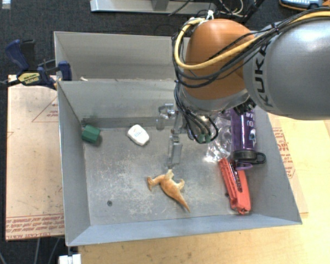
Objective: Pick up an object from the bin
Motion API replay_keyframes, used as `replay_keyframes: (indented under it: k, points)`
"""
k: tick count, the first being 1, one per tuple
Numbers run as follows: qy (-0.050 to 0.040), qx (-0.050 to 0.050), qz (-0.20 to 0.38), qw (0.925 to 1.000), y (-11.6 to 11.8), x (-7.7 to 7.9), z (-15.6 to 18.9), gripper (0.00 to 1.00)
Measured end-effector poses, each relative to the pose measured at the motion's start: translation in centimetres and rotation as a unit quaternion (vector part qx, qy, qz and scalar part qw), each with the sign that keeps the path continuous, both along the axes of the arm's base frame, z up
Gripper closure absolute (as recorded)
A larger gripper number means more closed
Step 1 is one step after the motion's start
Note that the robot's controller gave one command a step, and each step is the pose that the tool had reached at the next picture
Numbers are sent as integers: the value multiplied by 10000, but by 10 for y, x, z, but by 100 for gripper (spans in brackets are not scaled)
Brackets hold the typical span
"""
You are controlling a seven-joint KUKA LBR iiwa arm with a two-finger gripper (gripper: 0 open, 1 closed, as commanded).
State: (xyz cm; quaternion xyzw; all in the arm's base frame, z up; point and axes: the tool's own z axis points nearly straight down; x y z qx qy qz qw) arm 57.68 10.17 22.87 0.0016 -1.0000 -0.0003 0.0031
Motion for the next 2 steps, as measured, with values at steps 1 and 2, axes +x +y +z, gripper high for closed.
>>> replay_keyframes:
  k: [1, 2]
  points:
    - [-38, 4, -10, 10000, 0, 1, 5, 0]
    - [-63, 13, 204, 9998, -8, -1, -5, 0]
